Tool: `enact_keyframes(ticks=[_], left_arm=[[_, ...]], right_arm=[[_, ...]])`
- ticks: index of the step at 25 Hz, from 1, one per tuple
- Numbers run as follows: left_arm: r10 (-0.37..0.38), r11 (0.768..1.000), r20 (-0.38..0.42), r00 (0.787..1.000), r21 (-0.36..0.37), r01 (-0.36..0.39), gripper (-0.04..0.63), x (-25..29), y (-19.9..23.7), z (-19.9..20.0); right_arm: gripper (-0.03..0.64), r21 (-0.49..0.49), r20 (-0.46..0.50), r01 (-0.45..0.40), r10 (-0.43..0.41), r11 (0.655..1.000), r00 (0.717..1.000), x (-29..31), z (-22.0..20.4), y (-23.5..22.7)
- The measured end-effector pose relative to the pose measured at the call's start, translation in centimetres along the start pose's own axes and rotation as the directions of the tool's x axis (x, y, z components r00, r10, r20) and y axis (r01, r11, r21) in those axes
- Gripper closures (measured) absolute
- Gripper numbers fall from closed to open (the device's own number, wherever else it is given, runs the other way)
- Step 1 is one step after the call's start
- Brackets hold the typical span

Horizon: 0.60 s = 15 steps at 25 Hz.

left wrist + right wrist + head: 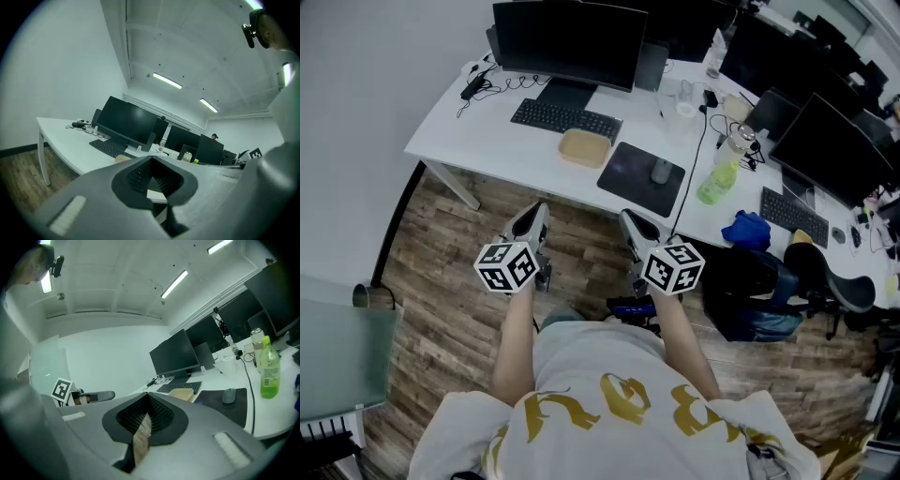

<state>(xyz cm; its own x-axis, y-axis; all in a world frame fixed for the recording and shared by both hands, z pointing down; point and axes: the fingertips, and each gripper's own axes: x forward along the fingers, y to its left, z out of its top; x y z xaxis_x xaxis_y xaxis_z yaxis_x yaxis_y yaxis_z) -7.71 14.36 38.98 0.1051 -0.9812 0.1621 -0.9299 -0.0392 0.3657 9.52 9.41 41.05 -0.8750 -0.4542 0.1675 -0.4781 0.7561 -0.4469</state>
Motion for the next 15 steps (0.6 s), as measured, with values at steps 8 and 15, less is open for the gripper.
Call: enact_keyframes(ticks=[8,15], left_arm=[[-0.025,0.999,0.015,1.000,-0.025,0.026,0.595,0.3,-1.2,0.3],[0.001,1.000,0.012,1.000,-0.020,-0.001,0.595,-0.3,-1.5,-0.2]], right_arm=[[0.592,-0.037,-0.012,-0.015,0.015,0.999,1.000,-0.2,0.4,1.0],[0.591,0.048,-0.030,0.052,-0.051,0.997,0.998,-1.5,-1.1,-1.2]])
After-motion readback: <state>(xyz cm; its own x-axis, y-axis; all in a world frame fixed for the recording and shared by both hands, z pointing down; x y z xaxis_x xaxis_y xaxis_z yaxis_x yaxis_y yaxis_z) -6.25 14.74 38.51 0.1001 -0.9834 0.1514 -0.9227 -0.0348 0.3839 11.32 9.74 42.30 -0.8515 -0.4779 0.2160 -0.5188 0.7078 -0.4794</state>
